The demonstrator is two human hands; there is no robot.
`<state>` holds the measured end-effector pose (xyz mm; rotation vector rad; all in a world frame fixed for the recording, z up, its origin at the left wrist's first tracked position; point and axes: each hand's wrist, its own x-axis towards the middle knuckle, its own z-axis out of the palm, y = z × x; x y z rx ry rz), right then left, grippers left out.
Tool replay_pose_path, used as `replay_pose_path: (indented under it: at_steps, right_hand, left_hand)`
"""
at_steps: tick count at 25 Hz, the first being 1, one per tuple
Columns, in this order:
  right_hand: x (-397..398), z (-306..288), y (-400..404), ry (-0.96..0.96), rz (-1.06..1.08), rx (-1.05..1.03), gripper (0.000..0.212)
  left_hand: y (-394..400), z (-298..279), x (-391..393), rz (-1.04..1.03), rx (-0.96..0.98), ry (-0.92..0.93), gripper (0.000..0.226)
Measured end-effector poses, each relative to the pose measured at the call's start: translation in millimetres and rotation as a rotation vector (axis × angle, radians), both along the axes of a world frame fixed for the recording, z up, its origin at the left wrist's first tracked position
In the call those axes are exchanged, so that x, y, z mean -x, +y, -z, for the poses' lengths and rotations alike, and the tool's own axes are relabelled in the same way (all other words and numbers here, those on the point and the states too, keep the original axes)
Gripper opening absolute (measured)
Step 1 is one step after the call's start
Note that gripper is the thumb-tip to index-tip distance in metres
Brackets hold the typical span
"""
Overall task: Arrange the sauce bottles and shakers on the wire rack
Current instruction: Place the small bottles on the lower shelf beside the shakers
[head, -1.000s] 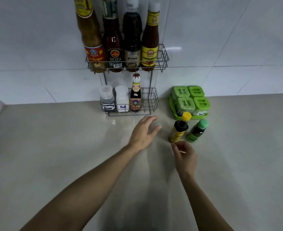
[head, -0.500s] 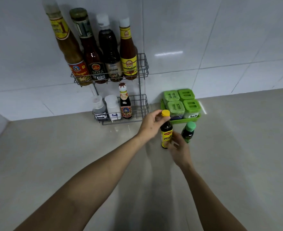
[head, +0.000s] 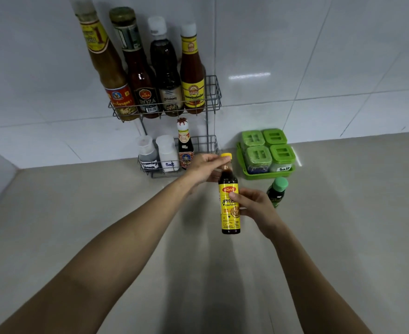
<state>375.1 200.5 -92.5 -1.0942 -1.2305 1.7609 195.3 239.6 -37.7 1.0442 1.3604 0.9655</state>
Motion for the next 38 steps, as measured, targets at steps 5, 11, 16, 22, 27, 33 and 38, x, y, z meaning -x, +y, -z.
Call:
replay_pose_path:
  at_steps: [5,11,16,22,27,33,38]
  right_hand:
    - [18,-7,7,-0.100,-0.054,-0.006,0.032]
    - [36,-19,29,-0.099,-0.096,-0.058,0.033]
    - [52,-33,65,-0.104,-0.032,-0.184,0.021]
    - [80,-43,96,-0.247,0.070,-0.546,0.041]
    - [92,-27,116,-0.431,0.071,-0.766,0.040]
    - [105,-7,137,-0.540,-0.006,-0.713,0.046]
    - [111,4,144,-0.635,-0.080,-0.677,0.052]
  left_hand:
    - [-11,4,26,-0.055,0.029,-0.038,0.040]
    - [-34,65,70,-0.339,-0.008,0.180,0.032]
    - [-57,130,94,-0.005,-0.011,0.970,0.069]
    - [-80,157,95,0.069,-0.133,1.284,0.077]
    - [-79,158,96,0.043,-0.147,1.308,0.073]
    - [-80,156,97,0.052,-0.129,1.311,0.072]
    - [-79,159,97,0.034,-0.131,1.293,0.072]
